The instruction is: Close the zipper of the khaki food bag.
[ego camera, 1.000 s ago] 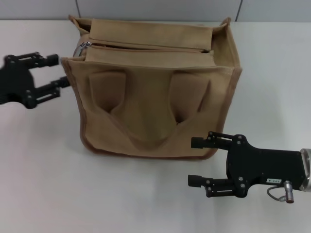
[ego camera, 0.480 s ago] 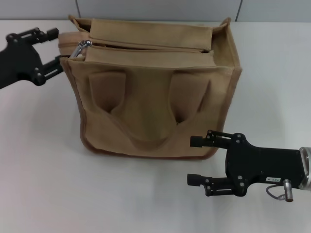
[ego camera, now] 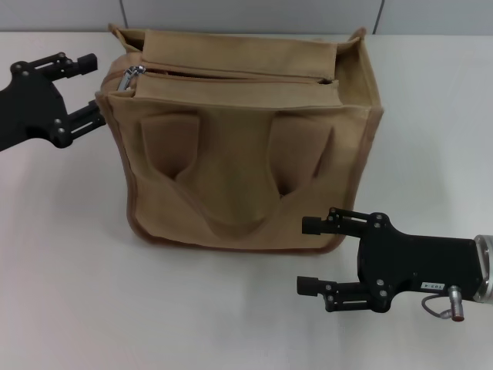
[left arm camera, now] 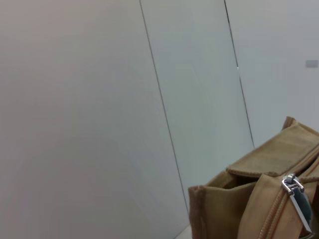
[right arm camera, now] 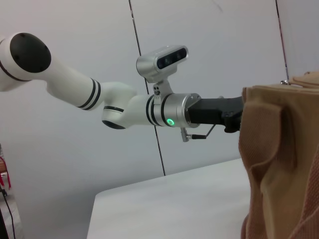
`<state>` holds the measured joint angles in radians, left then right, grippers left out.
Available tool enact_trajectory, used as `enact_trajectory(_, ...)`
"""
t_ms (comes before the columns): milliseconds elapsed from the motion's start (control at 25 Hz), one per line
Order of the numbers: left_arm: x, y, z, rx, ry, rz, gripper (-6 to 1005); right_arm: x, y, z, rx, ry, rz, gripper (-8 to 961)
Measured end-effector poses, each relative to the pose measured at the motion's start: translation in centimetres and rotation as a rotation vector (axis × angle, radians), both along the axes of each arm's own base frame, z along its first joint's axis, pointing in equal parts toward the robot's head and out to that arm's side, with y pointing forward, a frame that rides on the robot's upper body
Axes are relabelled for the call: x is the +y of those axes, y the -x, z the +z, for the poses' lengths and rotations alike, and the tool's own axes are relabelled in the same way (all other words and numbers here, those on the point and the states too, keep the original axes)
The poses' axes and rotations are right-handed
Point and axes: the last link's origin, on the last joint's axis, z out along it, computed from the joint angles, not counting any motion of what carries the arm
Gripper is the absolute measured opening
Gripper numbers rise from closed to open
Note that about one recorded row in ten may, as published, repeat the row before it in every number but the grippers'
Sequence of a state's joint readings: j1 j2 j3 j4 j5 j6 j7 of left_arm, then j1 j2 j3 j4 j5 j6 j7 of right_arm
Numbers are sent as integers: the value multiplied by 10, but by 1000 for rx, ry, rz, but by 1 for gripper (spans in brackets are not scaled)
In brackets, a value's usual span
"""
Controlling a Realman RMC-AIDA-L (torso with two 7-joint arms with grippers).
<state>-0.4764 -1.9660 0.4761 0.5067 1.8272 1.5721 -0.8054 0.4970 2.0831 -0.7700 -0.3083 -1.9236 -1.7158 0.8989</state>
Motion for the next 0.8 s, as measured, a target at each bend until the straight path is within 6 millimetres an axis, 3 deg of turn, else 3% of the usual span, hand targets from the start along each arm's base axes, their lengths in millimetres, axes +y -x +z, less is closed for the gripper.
enact_trajectory(360,2,2,-1,2,-29,24,507,1,1,0,1,0,3,817)
enact_trajectory(680,-5,5,0,-20,-43,27,70,0,4,2,26,5,14,817)
enact_trajectory(800,-10,4,-2,-41,-65,10,30,-6,10,8,80,29,44,817)
